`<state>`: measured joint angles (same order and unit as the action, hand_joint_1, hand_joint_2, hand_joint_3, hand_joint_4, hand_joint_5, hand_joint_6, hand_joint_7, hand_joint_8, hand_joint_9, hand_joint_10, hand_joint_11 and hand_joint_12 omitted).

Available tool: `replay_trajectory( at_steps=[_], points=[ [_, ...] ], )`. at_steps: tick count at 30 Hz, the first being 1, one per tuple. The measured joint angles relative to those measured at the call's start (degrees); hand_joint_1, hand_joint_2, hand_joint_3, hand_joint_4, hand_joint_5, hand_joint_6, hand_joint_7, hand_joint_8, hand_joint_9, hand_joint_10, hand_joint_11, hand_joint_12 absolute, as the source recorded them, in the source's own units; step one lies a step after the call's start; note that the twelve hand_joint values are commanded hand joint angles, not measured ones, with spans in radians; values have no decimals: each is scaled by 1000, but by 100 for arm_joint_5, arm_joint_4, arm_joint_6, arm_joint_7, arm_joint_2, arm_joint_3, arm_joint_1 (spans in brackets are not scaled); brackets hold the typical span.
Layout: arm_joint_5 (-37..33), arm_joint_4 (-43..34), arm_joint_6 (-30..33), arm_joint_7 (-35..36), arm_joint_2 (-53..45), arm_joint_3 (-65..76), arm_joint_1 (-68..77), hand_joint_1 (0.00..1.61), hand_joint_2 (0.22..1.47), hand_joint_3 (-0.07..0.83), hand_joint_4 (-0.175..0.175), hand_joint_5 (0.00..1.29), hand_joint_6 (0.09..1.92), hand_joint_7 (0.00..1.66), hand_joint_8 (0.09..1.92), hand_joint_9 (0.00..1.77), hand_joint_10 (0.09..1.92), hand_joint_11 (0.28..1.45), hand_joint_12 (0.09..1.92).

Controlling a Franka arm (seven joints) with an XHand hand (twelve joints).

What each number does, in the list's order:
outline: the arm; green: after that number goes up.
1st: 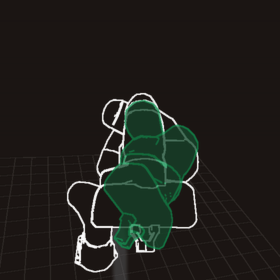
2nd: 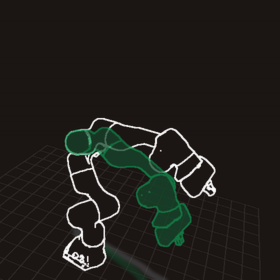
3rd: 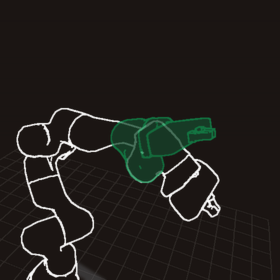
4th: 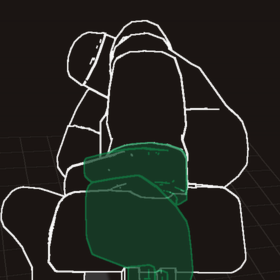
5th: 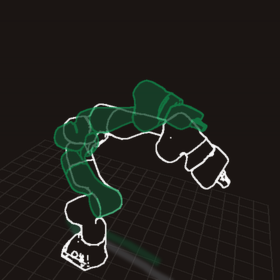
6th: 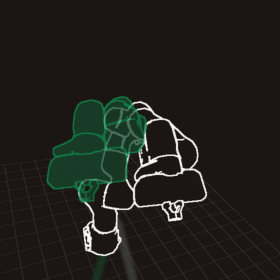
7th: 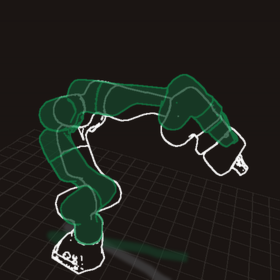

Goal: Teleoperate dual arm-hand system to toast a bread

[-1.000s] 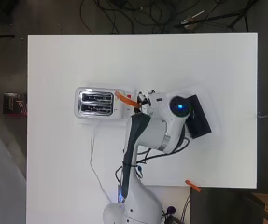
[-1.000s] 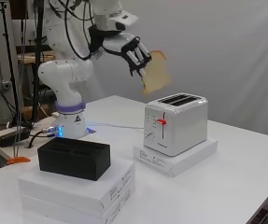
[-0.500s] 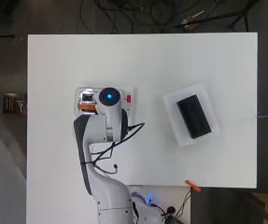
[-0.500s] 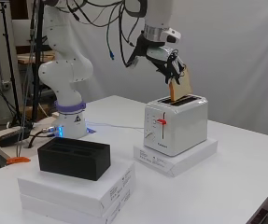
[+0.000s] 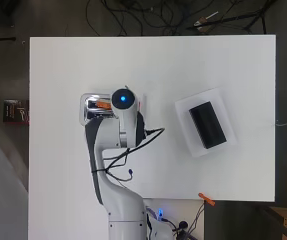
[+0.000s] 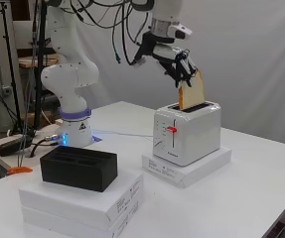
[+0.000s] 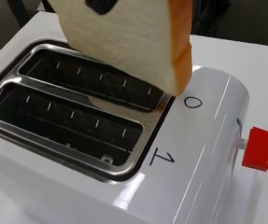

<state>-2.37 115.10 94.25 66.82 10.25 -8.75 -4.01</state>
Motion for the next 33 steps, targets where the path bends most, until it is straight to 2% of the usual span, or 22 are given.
replay_trajectory(
  at_steps=[5,11,18,26,27,30,33],
  points=[
    [44,-145,53,-177,-300,-85,31,1235,1156,-1,-175,705,1352,1129,755,1316,87,764,87],
    [-416,-155,74,50,-389,-117,49,1246,1137,-1,-175,739,1272,1174,707,1380,87,829,87],
    [-147,-305,-88,131,-325,-191,88,1247,1134,0,-175,744,1245,1182,711,1409,87,876,98],
    [-250,-217,-181,356,-150,-232,128,1247,1136,0,-175,741,1233,1176,735,1442,87,886,131],
    [-259,-189,-182,314,-133,-235,133,1247,1135,2,-175,739,1237,1177,732,1447,87,870,184],
    [-274,19,-61,357,-97,-232,149,1248,1132,1,-175,744,1240,1191,696,1454,87,748,503],
    [-242,107,119,542,-66,-230,164,1247,1134,1,-175,741,1243,1188,699,1454,87,694,636]
  ],
)
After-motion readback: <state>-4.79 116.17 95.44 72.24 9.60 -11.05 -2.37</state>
